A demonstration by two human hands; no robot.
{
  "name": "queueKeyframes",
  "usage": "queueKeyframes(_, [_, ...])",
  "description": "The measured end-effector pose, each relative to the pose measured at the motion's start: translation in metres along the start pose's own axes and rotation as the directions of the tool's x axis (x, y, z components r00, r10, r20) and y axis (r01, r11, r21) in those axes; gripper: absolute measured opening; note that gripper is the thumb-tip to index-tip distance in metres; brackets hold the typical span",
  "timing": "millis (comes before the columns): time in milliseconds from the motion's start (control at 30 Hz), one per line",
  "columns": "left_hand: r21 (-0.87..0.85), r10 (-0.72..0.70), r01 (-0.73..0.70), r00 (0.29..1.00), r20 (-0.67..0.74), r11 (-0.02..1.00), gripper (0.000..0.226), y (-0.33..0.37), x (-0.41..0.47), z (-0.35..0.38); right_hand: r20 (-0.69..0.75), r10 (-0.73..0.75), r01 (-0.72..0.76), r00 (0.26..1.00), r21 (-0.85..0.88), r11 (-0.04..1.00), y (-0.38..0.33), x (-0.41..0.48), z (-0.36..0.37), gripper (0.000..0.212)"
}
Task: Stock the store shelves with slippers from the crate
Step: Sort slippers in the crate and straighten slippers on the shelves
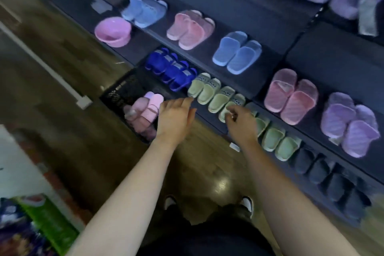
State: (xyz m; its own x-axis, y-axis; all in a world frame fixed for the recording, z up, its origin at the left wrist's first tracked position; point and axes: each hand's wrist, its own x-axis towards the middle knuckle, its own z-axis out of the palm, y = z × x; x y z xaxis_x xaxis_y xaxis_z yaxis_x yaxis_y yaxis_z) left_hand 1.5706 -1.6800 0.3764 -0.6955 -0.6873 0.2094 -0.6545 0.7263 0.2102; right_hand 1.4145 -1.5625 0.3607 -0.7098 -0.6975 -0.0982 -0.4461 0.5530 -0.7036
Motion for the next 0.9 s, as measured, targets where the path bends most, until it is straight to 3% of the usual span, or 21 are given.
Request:
queueKeyframes(233, [0.003, -0.108, 0.108, 0.987, 0.117, 0.994, 0.034, -0.126, 0.007, -0.017, 0.09, -0.019, 0.018, 0.996, 0.016, 1.0, -0.083, 0.016, 0.096, 0.024])
queueKeyframes(500, [0.039, -0.126, 0.122, 0.983, 0.136, 0.992, 0.032, -0.258, 0.08, -0.017, 0.127, -0.026, 0.026, 0.992, 0.004, 1.0, -0.159, 0.102, 0.197, 0.022])
queueKeyframes(733, [0.028, -0.084, 0.079, 0.96, 0.267, 0.996, 0.037, -0.341, 0.151, -0.012, 0.173, 0.075, -0.072, 0.982, -0.026, 0.997, -0.199, 0.165, 0.264, 0.02])
queueKeyframes(900, [-0.041, -0.014, 0.031, 0.934, 0.356, 0.999, 0.036, -0.393, 0.191, 0.01, 0.12, 0.178, -0.175, 0.977, -0.035, 0.984, -0.208, 0.193, 0.302, 0.021])
